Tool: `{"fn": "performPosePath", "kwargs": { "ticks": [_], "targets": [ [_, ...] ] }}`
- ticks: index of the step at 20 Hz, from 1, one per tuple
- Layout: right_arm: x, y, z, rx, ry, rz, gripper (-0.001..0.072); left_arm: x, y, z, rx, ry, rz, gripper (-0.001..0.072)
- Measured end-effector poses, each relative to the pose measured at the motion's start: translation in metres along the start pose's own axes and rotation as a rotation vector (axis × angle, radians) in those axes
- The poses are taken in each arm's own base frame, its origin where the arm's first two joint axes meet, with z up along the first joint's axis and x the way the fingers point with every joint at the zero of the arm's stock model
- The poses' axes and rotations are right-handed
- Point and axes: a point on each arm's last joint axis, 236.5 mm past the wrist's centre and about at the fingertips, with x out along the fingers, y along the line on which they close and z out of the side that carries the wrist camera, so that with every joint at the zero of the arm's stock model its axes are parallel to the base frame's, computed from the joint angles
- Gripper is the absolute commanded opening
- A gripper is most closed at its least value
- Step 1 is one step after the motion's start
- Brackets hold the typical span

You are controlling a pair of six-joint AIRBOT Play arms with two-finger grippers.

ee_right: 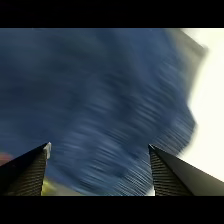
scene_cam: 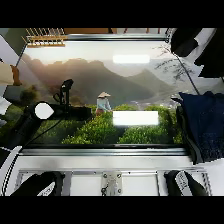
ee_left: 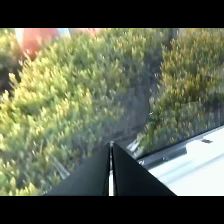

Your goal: Fold the clothes and pants, and hang the long-sleeved shirts on hangers.

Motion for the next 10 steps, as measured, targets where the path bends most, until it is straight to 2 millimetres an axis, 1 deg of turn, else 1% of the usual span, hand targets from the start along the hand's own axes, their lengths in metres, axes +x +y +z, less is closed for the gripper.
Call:
{"fn": "performPosePath", "kwargs": {
  "ticks": [1, 2, 3, 5, 7, 9, 10],
  "targets": [
    [-0.006, 0.029, 0.007, -0.057, -0.047, 0.081, 0.0664, -0.001, 0.001, 0.004, 0.001, -0.014, 0.003, 0.0012],
    [-0.013, 0.064, 0.01, -0.12, -0.083, 0.175, 0.0664, -0.002, 0.001, 0.01, 0.001, -0.029, 0.005, 0.0012],
    [-0.02, 0.097, 0.008, -0.185, -0.104, 0.262, 0.0664, -0.004, 0.003, 0.018, 0.002, -0.049, 0.012, 0.0012],
    [-0.034, 0.161, -0.009, -0.323, -0.111, 0.425, 0.0664, -0.01, 0.008, 0.039, -0.001, -0.087, 0.023, 0.0012],
    [-0.044, 0.209, -0.033, -0.44, -0.09, 0.538, 0.0664, -0.017, 0.014, 0.062, -0.01, -0.12, 0.034, 0.0012],
    [-0.051, 0.241, -0.057, -0.526, -0.061, 0.611, 0.0662, -0.023, 0.021, 0.079, -0.025, -0.133, 0.045, 0.0012],
    [-0.054, 0.253, -0.068, -0.561, -0.046, 0.64, 0.0575, -0.025, 0.025, 0.086, -0.031, -0.135, 0.05, 0.0012]
  ]
}}
